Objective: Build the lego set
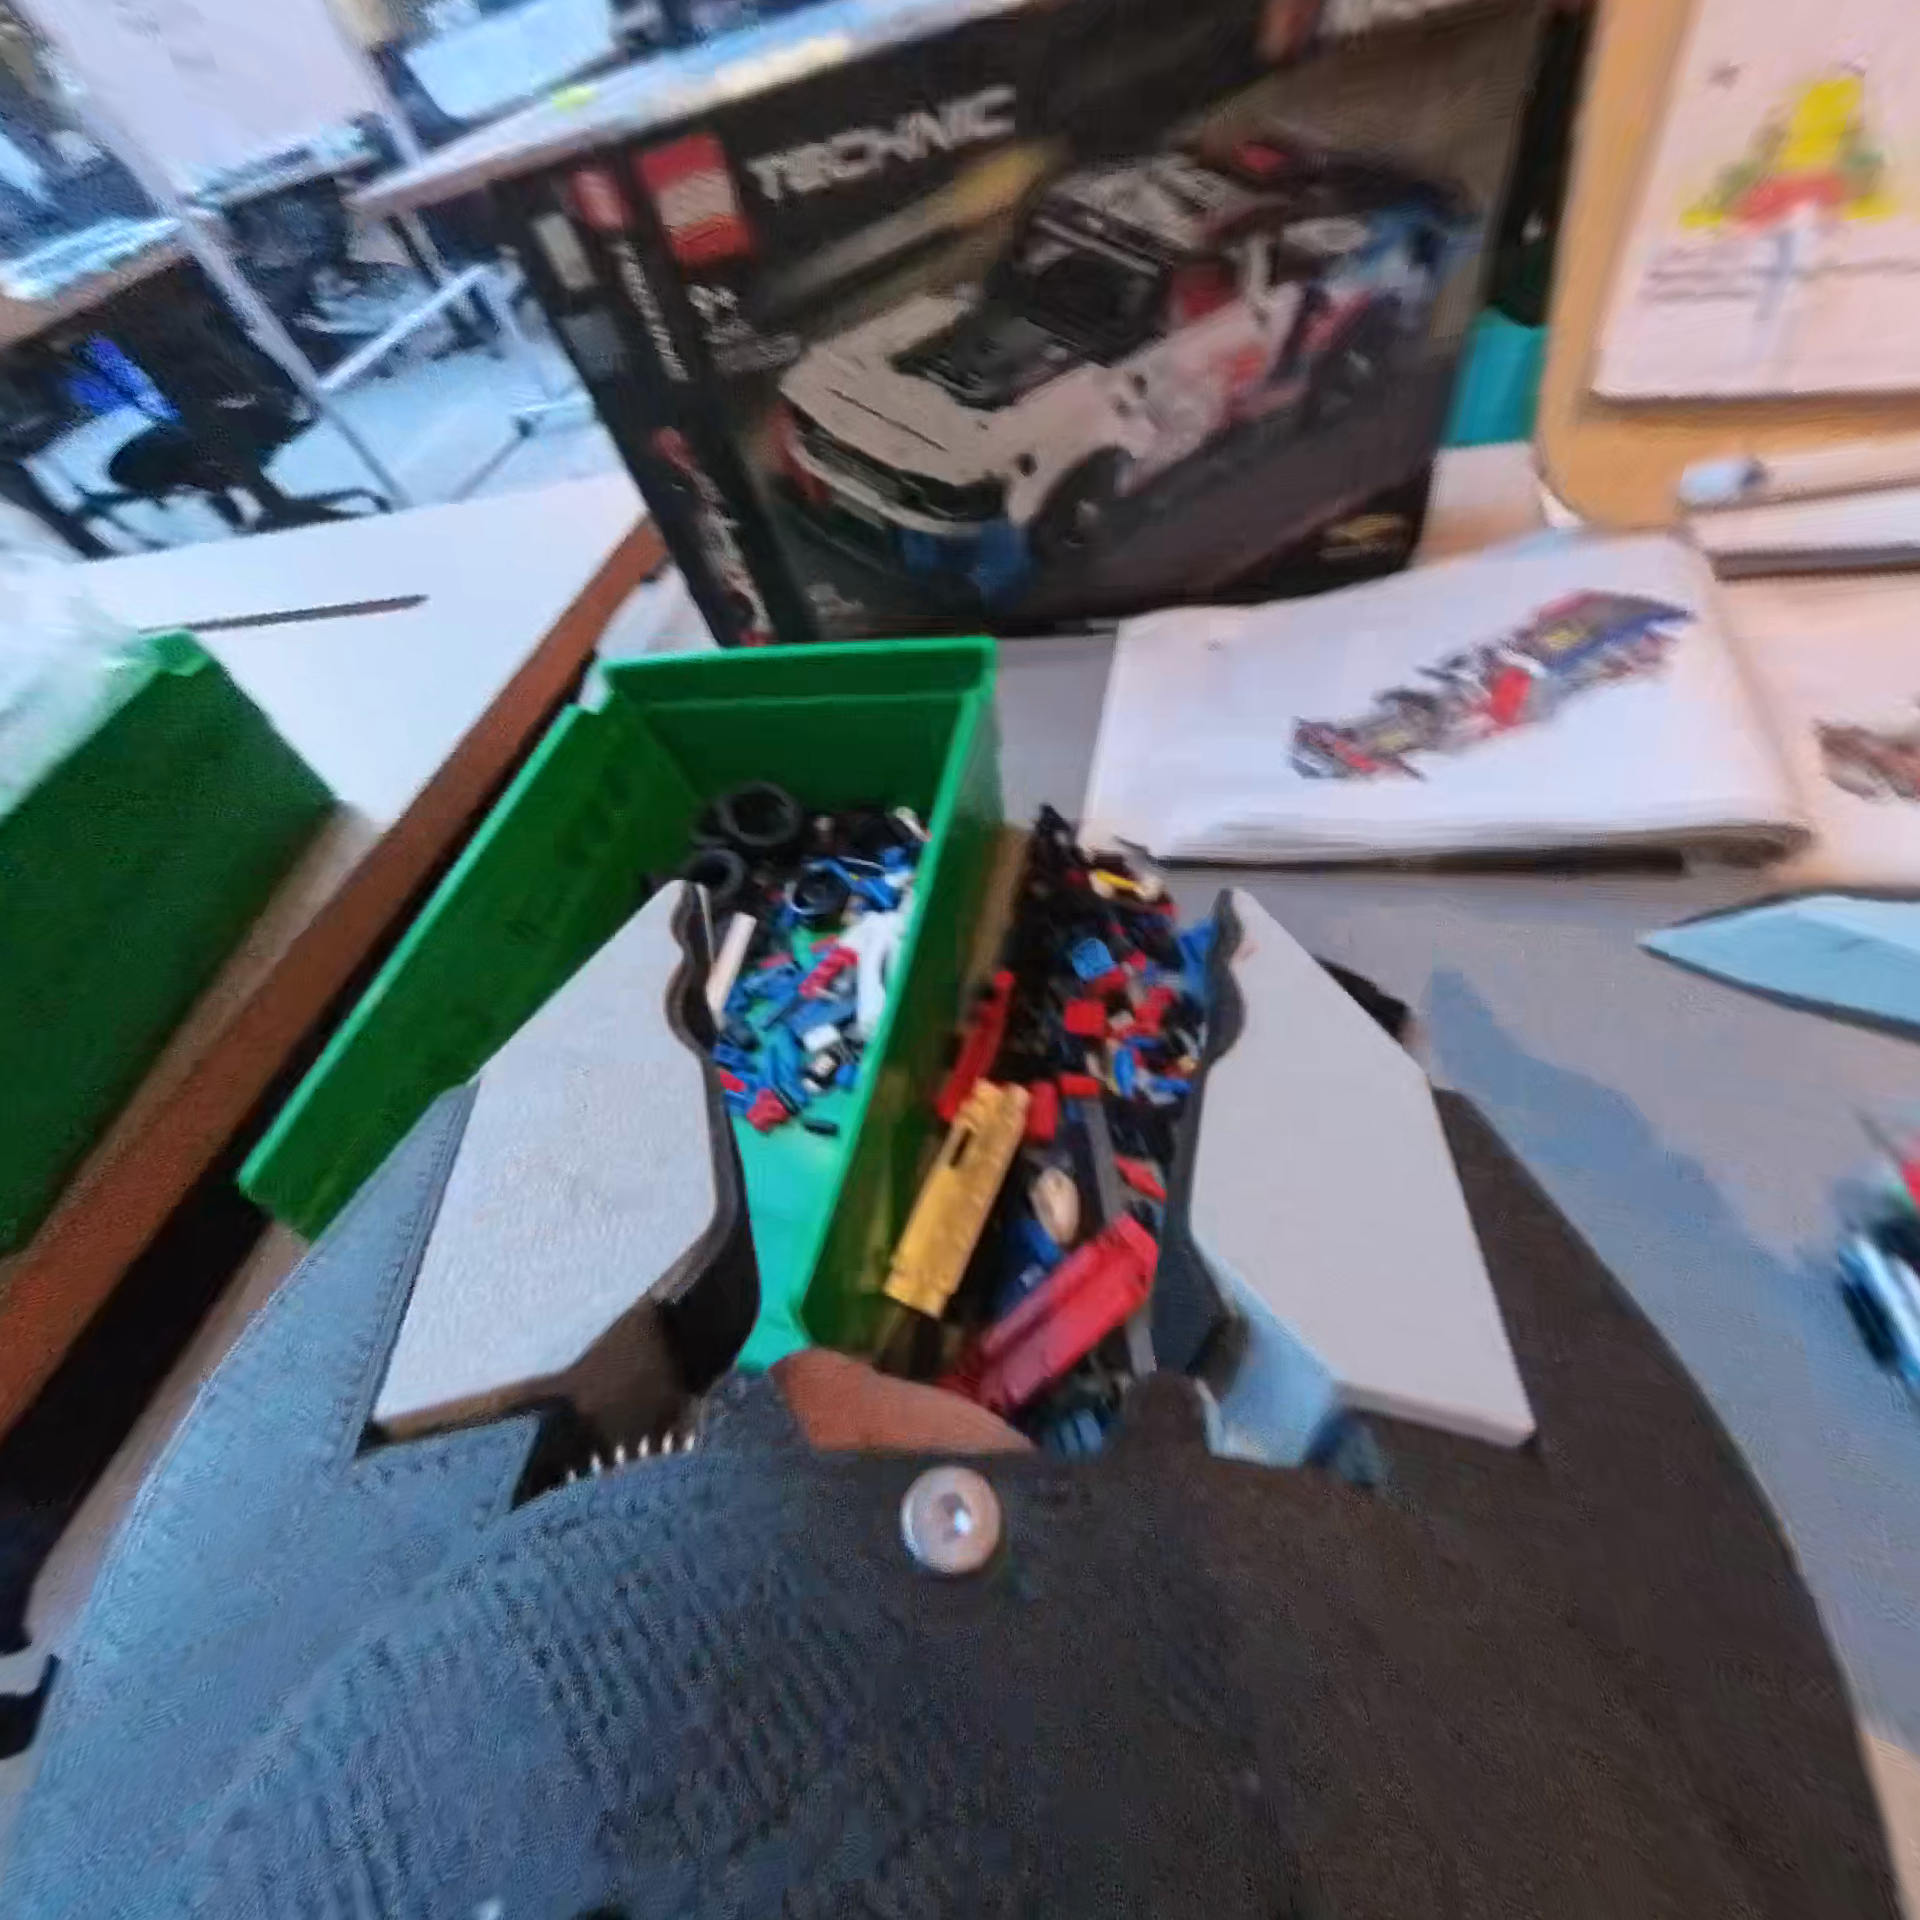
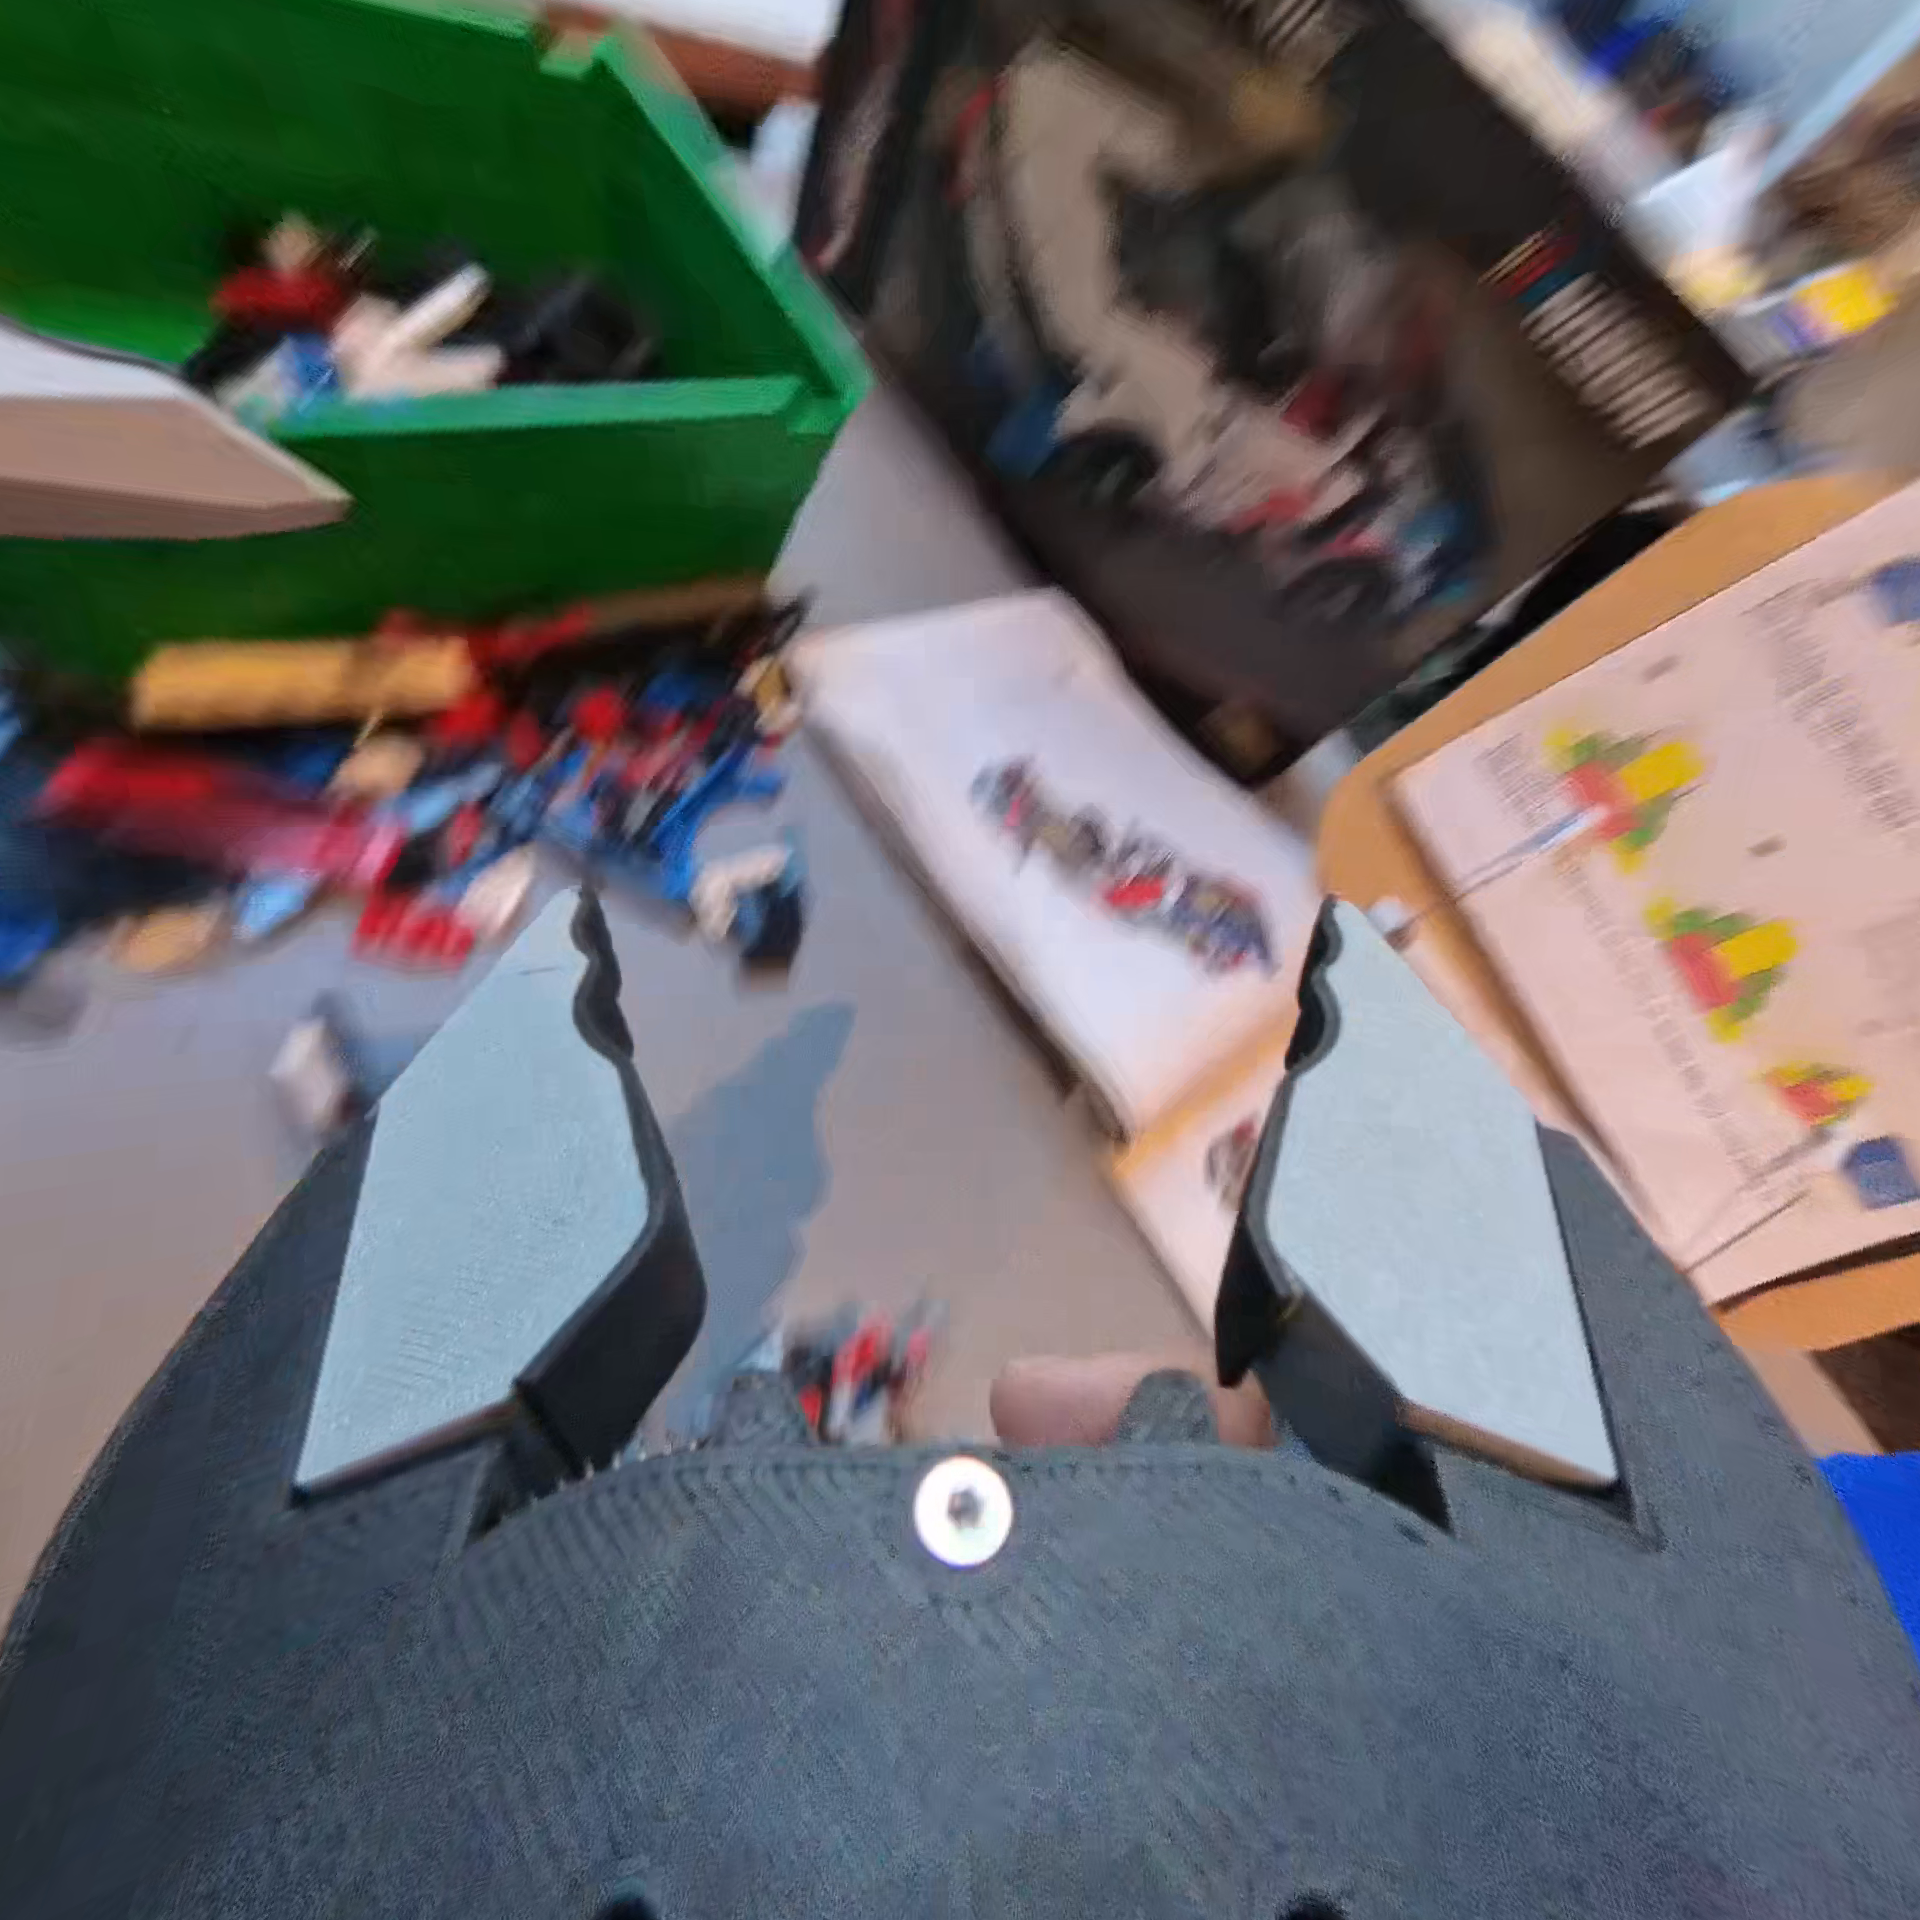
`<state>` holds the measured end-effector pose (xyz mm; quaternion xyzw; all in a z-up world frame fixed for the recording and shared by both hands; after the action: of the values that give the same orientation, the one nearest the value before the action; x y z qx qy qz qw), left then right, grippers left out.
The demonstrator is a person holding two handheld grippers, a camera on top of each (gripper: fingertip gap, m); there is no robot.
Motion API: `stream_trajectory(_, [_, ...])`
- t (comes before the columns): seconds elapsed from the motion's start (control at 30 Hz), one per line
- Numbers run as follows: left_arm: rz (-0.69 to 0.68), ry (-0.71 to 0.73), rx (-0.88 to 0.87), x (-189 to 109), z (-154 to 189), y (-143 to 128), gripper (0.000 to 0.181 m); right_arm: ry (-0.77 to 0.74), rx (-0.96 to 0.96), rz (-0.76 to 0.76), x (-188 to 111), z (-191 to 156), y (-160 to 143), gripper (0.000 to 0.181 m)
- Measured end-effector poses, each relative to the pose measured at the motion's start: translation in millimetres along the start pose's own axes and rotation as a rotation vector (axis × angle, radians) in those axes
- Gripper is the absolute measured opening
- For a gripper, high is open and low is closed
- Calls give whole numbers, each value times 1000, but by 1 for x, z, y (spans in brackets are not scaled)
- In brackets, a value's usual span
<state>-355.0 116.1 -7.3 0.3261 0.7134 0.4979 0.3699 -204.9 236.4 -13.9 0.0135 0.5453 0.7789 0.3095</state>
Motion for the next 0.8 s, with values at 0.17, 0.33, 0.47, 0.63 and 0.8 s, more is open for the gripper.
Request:
stream_trajectory(0.17, [84,204,5,72,-52,25,100,-264,-111,94,91,10,38,131])
stream_trajectory(0.33, [28,237,60,119,-61,13,102,-254,-166,55,137,15,48,128])
stream_trajectory(0.47, [16,213,49,140,-59,6,102,-249,-194,41,158,19,51,128])
stream_trajectory(0.63, [24,189,56,149,-52,8,102,-225,-158,37,160,29,47,127])
stream_trajectory(0.8, [98,100,88,114,-23,24,102,-87,-125,86,111,38,27,125])
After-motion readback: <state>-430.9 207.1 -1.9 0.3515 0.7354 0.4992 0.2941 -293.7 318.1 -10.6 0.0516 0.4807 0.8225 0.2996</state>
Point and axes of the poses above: each gripper's, where its closed fingertips meet, x out along the fingers, y out of its top, z = x × y across the jaws, the point moved 8 cm from there along -x, back along the fingers, and after that the axes turned 9 degrees about z, right-handed, at the moved point
